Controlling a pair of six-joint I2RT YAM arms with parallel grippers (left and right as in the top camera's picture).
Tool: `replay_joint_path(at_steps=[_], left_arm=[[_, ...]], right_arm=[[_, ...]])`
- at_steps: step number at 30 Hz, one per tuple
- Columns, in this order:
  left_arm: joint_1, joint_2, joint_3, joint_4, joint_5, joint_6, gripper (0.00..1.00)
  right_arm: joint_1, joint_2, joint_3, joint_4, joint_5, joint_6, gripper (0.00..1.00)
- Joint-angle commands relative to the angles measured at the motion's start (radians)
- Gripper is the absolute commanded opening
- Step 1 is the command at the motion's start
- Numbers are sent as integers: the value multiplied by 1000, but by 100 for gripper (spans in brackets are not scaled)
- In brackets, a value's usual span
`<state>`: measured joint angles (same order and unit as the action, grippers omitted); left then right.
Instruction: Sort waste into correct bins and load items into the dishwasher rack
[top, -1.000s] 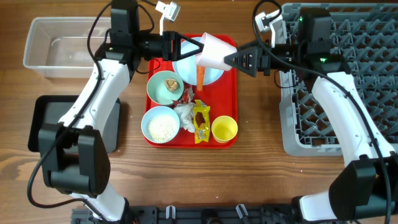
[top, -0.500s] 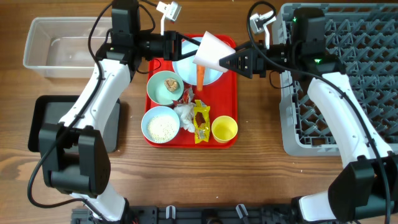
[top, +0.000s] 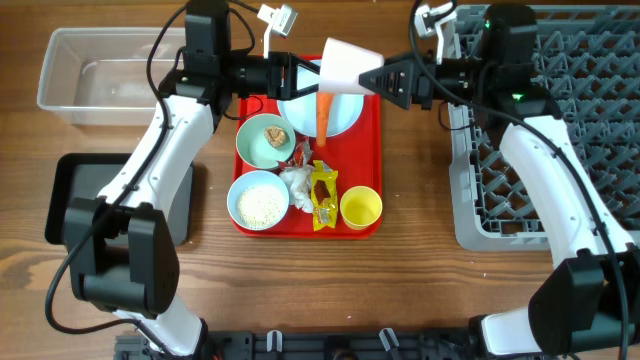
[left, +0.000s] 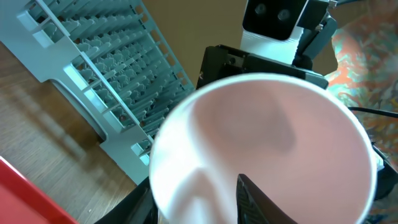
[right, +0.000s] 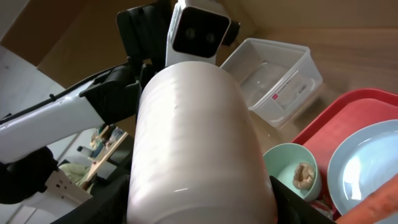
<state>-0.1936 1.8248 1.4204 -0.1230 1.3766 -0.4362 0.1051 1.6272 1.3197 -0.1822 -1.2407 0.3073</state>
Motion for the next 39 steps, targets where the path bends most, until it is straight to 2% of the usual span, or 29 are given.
replay_joint_path(at_steps=[1, 11, 15, 22, 26, 30, 32, 35, 39], left_arm=[[-1, -13, 8, -1, 17, 2, 40], [-1, -13, 8, -1, 17, 2, 39], [-1, -13, 8, 0, 17, 3, 39], [-1, -13, 8, -4, -31, 10, 41], [-1, -13, 8, -79, -176, 14, 43], [-1, -13, 8, -251, -478, 13, 44], [-1, -13, 8, -362, -674, 13, 56], [-1, -13, 8, -441, -798, 13, 72], [-1, -13, 6, -462, -840, 13, 75]], right_arm=[[-34, 8, 7, 5, 20, 9, 47], [-74, 8, 7, -27, 18, -14, 45], [-92, 7, 7, -126, 128, -67, 43], [-97, 0, 8, -365, 515, -148, 41], [-99, -45, 49, -535, 709, -123, 43], [-99, -53, 231, -783, 866, -123, 42], [-101, -53, 377, -948, 967, -121, 42], [-169, -54, 480, -1106, 1017, -113, 42], [-353, -54, 489, -1263, 1089, -113, 42]])
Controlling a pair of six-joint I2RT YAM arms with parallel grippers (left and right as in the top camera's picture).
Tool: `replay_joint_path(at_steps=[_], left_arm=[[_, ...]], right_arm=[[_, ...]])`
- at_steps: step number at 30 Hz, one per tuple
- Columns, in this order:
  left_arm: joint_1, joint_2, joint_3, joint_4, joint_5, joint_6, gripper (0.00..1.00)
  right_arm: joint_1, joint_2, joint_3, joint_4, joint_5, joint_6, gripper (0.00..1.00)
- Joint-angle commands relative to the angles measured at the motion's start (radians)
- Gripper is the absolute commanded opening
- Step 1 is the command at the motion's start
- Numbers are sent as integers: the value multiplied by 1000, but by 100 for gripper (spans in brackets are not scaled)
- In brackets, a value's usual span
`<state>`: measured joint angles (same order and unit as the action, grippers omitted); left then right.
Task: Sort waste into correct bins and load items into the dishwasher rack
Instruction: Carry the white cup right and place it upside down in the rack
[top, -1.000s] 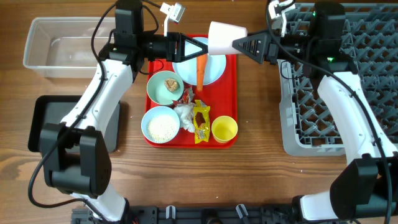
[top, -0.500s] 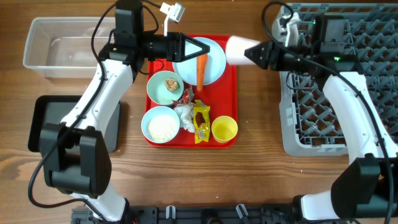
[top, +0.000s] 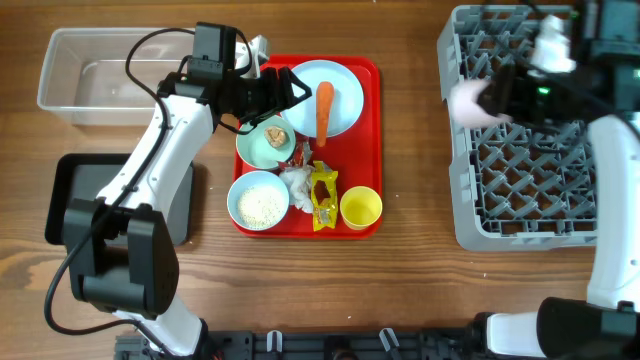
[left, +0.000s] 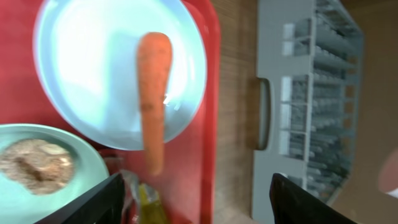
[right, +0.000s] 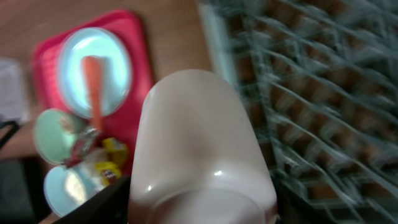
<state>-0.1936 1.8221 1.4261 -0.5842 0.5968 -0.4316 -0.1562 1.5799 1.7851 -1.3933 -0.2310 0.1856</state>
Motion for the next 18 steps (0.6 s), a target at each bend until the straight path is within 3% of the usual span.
replay_joint_path(at_steps=[1, 5, 8, 18], left_arm=[[-1, -10, 1, -1, -61, 8, 75], [-1, -9, 1, -5, -60, 8, 75], [-1, -9, 1, -5, -61, 8, 75], [-1, -9, 1, -23, -65, 9, 74]], right_arm=[[-152, -6, 23, -87, 101, 8, 42], [-339, -6, 20, -189, 276, 61, 43], [-400, -5, 3, -192, 276, 69, 42], [-414, 4, -298, -26, 283, 104, 41]])
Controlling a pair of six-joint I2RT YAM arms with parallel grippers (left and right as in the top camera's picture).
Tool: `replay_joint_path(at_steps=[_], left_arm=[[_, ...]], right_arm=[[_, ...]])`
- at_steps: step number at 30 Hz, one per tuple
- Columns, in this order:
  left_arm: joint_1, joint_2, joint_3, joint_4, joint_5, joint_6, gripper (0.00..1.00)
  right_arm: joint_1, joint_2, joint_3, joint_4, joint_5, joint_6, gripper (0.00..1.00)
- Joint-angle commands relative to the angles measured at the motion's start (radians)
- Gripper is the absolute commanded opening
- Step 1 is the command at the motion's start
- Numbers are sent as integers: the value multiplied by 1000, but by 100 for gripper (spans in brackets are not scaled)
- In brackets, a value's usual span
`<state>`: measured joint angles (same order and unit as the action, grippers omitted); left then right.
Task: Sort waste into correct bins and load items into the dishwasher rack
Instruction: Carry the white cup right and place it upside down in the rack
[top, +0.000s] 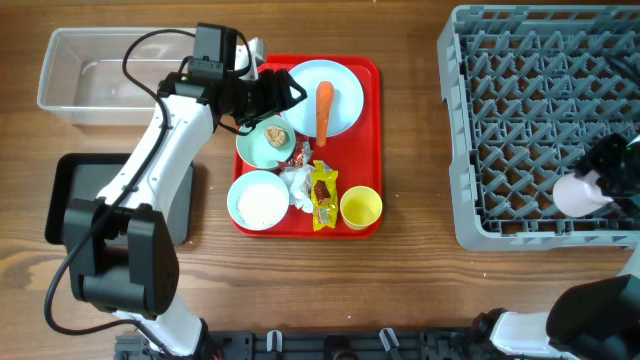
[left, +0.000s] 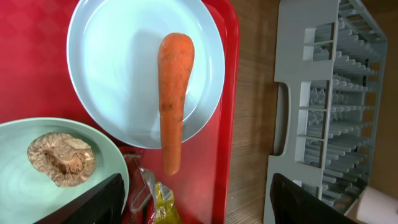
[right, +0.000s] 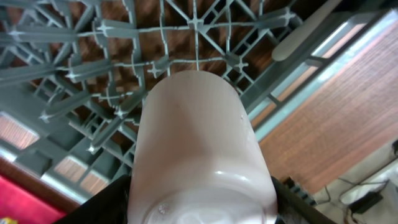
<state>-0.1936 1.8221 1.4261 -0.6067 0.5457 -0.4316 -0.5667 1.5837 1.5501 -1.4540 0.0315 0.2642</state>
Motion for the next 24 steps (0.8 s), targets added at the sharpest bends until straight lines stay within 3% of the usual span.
replay_joint_path(at_steps=[1, 9, 18, 19, 22, 24], left_arm=[[-1, -9, 1, -1, -14, 9, 74], [-1, -9, 1, -5, -17, 9, 74], [-1, -9, 1, -16, -21, 35, 74], [-1, -9, 1, -17, -21, 35, 74], [-1, -9, 1, -19, -21, 35, 74], [-1, -9, 1, -19, -21, 35, 75]], right_arm=[[-3, 0, -101, 68, 21, 25, 41], [-3, 51, -224, 209, 21, 47, 40], [-1, 130, -234, 237, 21, 50, 41], [0, 130, -234, 237, 21, 50, 45], [0, 130, -234, 233, 20, 50, 72], [0, 129, -234, 235, 0, 50, 78]])
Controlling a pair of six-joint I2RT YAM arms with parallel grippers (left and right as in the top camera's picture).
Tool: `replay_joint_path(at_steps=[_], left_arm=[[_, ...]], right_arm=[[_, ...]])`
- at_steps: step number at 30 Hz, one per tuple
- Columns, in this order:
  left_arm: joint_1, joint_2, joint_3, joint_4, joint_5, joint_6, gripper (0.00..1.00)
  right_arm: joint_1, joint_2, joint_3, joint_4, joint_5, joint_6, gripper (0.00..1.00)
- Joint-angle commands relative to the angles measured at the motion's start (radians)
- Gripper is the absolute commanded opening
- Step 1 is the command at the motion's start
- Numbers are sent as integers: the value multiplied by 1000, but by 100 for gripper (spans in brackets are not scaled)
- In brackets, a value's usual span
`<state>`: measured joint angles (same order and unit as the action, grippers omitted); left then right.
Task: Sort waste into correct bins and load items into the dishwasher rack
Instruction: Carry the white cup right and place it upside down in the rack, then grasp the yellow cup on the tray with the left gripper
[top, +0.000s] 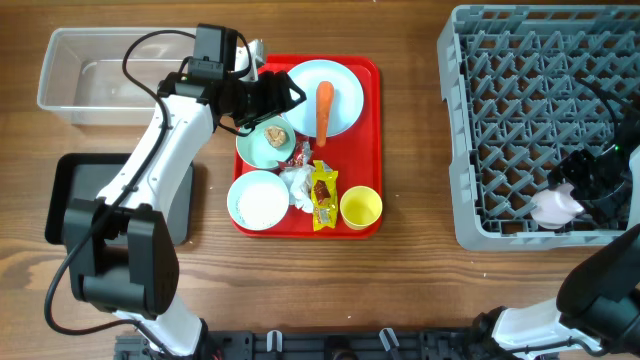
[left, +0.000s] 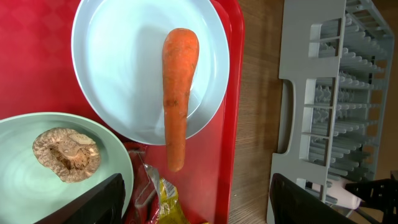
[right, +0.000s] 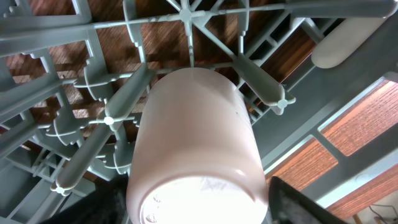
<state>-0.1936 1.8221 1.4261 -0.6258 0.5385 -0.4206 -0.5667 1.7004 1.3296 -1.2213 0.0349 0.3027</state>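
Note:
My right gripper (right: 199, 208) is shut on a pale pink cup (right: 196, 143), held tilted among the tines at the front right corner of the grey dishwasher rack (top: 500, 120). Overhead, the pink cup (top: 553, 207) lies just inside the rack's front wall. My left gripper (top: 275, 97) hangs open over the red tray (top: 374, 130), with nothing between its fingers. Beneath it a carrot (left: 179, 93) lies on a light blue plate (left: 112, 62), next to a green bowl (left: 37, 186) with a brown lump of food.
The tray also holds a bowl of white grains (top: 259, 200), a yellow cup (top: 361, 208), crumpled tissue and a yellow-red wrapper (top: 322, 195). A clear plastic bin (top: 95, 75) stands at the back left and a black bin (top: 80, 195) in front of it.
My right gripper has sunk a little with the pink cup, which now sits lower among the rack's tines at the front right corner. The left arm has barely shifted.
First the pink cup was between both grippers, high above the tray. Then my left gripper was open over the plate and carrot while the right held the cup over the rack's left side. Later the cup was at the rack's front right, and now lower among the tines.

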Motion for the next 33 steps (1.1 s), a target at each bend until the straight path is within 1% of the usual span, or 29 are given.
replay_joint_path(at_steps=[1, 4, 6, 7, 8, 9, 10, 11, 12, 13, 15, 18, 20, 21, 22, 23, 26, 27, 29, 31, 33], left_arm=[[-1, -9, 1, 0, -13, 24, 75], [-1, -9, 1, 0, -14, 24, 75], [-1, -9, 1, 0, -14, 24, 76], [-1, -9, 1, 0, -14, 24, 77], [-1, -9, 1, -1, -13, 33, 82], [-1, -10, 1, -9, 0, 85, 87], [-1, -13, 1, -23, 17, 136, 90], [0, -19, 1, -42, 36, 176, 93], [0, -33, 1, -76, 80, 248, 94], [0, -53, 1, -116, 112, 317, 94], [-10, -89, 1, -237, 119, 424, 93], [-77, -91, 1, -385, 119, 544, 83], [-162, -86, 1, -400, 72, 548, 81], [-213, -81, 1, -399, 16, 548, 81], [-269, -74, 1, -399, -60, 547, 78], [-322, -63, 1, -395, -131, 536, 75], [-423, -25, 1, -364, -290, 457, 75], [-452, 0, 1, -350, -328, 431, 75], [-472, 34, 1, -330, -330, 407, 74], [-485, 74, 1, -305, -326, 352, 69], [-490, 95, 1, -300, -327, 331, 54]], right_arm=[[0, 13, -13, 5, -29, 11, 81], [0, 3, 5, -11, -39, 8, 85], [0, -38, 57, -43, -87, -15, 86], [0, -64, 90, -65, -90, -14, 87], [1, -92, 129, -92, -90, -15, 89], [4, -138, 204, -138, -93, -26, 90], [9, -176, 260, -164, -117, -46, 91], [26, -223, 323, -187, -153, -76, 92], [43, -252, 347, -190, -180, -93, 93], [88, -303, 361, -180, -223, -119, 94], [195, -351, 361, -178, -227, -121, 94], [341, -340, 360, -164, -184, -105, 94], [378, -316, 360, -141, -182, -87, 94], [385, -299, 360, -130, -182, -76, 94], [384, -280, 359, -126, -182, -64, 94], [384, -262, 358, -126, -182, -64, 93], [384, -216, 357, -126, -182, -67, 93], [384, -203, 357, -126, -181, -68, 93], [384, -194, 357, -124, -158, -68, 93], [384, -192, 357, -124, -127, -69, 93], [384, -192, 357, -124, -117, -71, 93]])
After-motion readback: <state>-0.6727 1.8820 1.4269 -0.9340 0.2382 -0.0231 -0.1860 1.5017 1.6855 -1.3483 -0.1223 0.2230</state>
